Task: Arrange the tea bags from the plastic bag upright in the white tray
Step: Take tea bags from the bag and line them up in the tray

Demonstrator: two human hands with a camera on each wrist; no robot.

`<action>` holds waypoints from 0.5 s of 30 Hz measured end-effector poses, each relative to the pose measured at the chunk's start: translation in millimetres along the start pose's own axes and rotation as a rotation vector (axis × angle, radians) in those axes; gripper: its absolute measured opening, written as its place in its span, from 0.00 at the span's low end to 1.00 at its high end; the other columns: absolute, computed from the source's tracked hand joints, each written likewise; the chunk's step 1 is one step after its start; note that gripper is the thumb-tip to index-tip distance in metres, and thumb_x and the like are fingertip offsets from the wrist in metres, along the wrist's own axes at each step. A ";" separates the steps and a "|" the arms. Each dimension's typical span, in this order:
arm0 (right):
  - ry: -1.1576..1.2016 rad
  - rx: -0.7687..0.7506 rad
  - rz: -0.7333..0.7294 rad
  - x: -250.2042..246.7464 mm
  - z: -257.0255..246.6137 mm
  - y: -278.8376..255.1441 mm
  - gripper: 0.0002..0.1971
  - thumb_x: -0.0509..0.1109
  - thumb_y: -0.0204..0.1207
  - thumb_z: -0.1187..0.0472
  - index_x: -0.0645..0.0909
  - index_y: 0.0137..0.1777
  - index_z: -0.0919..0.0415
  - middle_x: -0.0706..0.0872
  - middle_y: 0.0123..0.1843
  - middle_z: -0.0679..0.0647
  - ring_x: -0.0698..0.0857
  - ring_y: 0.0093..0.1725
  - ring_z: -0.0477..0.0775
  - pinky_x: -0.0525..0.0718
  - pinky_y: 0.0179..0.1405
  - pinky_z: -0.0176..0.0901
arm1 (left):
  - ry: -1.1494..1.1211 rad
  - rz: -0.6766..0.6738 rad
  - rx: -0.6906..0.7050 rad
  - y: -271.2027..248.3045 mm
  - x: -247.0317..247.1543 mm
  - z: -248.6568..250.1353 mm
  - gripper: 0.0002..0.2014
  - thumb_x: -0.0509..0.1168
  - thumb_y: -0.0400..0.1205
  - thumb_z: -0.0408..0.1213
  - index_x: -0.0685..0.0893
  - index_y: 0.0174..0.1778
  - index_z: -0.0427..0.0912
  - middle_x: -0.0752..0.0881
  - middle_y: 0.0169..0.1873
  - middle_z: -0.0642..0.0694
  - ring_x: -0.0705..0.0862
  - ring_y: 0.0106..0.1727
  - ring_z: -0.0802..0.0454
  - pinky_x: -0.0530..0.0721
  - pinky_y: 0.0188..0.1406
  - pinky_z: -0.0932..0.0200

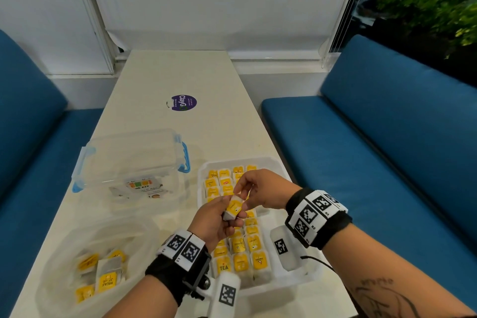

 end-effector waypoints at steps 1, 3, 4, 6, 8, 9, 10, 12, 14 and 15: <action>0.016 0.008 -0.010 0.1 0.2 -1.0 0.17 0.78 0.67 0.70 0.82 0.53 0.54 0.81 0.36 0.43 0.78 0.25 0.30 0.72 0.25 0.18 | 0.012 0.004 0.001 -0.7 -0.1 0.5 0.15 0.51 0.87 0.38 0.82 0.46 0.38 0.84 0.23 0.45 0.79 0.19 0.55 0.70 0.15 0.70; 0.021 0.011 -0.023 0.8 -1.2 -3.6 0.18 0.78 0.69 0.67 0.82 0.58 0.57 0.79 0.34 0.43 0.78 0.26 0.33 0.70 0.21 0.17 | 0.060 0.021 0.015 -1.3 0.7 1.8 0.13 0.51 0.87 0.36 0.82 0.48 0.40 0.84 0.22 0.45 0.76 0.17 0.55 0.66 0.15 0.70; 0.018 0.010 -0.022 1.4 -2.4 -4.8 0.16 0.78 0.69 0.64 0.84 0.57 0.57 0.79 0.34 0.44 0.78 0.28 0.36 0.69 0.20 0.18 | 0.096 0.033 0.028 -1.1 1.3 2.7 0.13 0.51 0.87 0.36 0.82 0.49 0.42 0.84 0.22 0.45 0.74 0.16 0.55 0.64 0.15 0.70; 0.034 0.021 -0.023 3.6 -4.0 -6.1 0.14 0.79 0.68 0.62 0.85 0.53 0.58 0.78 0.34 0.45 0.76 0.29 0.39 0.69 0.19 0.19 | 0.171 0.056 0.049 -0.2 3.3 4.7 0.13 0.50 0.86 0.35 0.81 0.51 0.44 0.85 0.21 0.44 0.71 0.14 0.55 0.63 0.15 0.71; 0.048 0.045 -0.032 5.6 -4.2 -6.6 0.13 0.80 0.67 0.64 0.83 0.50 0.58 0.77 0.33 0.46 0.76 0.28 0.40 0.70 0.17 0.22 | 0.197 0.078 0.045 1.7 4.1 4.8 0.13 0.50 0.86 0.34 0.81 0.53 0.45 0.85 0.23 0.43 0.70 0.14 0.56 0.63 0.14 0.72; 0.053 0.054 -0.035 6.0 -3.7 -6.6 0.12 0.80 0.67 0.66 0.82 0.48 0.57 0.77 0.33 0.46 0.76 0.26 0.39 0.71 0.17 0.23 | 0.190 0.084 0.033 2.6 4.2 4.2 0.13 0.51 0.86 0.34 0.81 0.53 0.45 0.85 0.24 0.42 0.70 0.14 0.56 0.63 0.14 0.72; 0.062 0.058 -0.038 5.8 -3.3 -7.0 0.11 0.79 0.66 0.67 0.82 0.45 0.56 0.78 0.32 0.47 0.77 0.24 0.38 0.72 0.18 0.26 | 0.174 0.087 0.019 3.1 3.8 3.1 0.13 0.52 0.86 0.34 0.82 0.54 0.45 0.85 0.27 0.40 0.70 0.14 0.56 0.63 0.14 0.72; 0.101 0.057 -0.049 5.2 -2.6 -7.8 0.12 0.78 0.67 0.70 0.81 0.40 0.54 0.79 0.31 0.47 0.79 0.21 0.37 0.74 0.18 0.30 | 0.120 0.076 -0.010 3.0 2.9 1.3 0.11 0.55 0.86 0.35 0.82 0.56 0.43 0.84 0.32 0.39 0.71 0.14 0.57 0.63 0.12 0.72; 0.130 0.051 -0.059 5.3 -1.6 -8.4 0.12 0.77 0.67 0.72 0.81 0.38 0.54 0.82 0.30 0.48 0.80 0.21 0.38 0.74 0.19 0.31 | 0.088 0.061 -0.033 3.6 2.3 -0.6 0.08 0.59 0.84 0.34 0.82 0.54 0.42 0.83 0.29 0.43 0.70 0.14 0.59 0.63 0.11 0.72; 0.128 0.050 -0.060 5.4 -1.2 -8.8 0.12 0.77 0.67 0.72 0.81 0.37 0.55 0.82 0.30 0.49 0.80 0.22 0.38 0.74 0.19 0.31 | 0.086 0.066 -0.040 4.4 1.7 -1.5 0.08 0.59 0.84 0.32 0.83 0.54 0.42 0.83 0.27 0.45 0.70 0.14 0.59 0.63 0.11 0.72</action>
Point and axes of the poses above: each hand's wrist, its own y-axis towards the middle knuckle, its own x-axis out of the palm, z = x × y, the point moved 2 cm from there along y, towards the middle knuckle
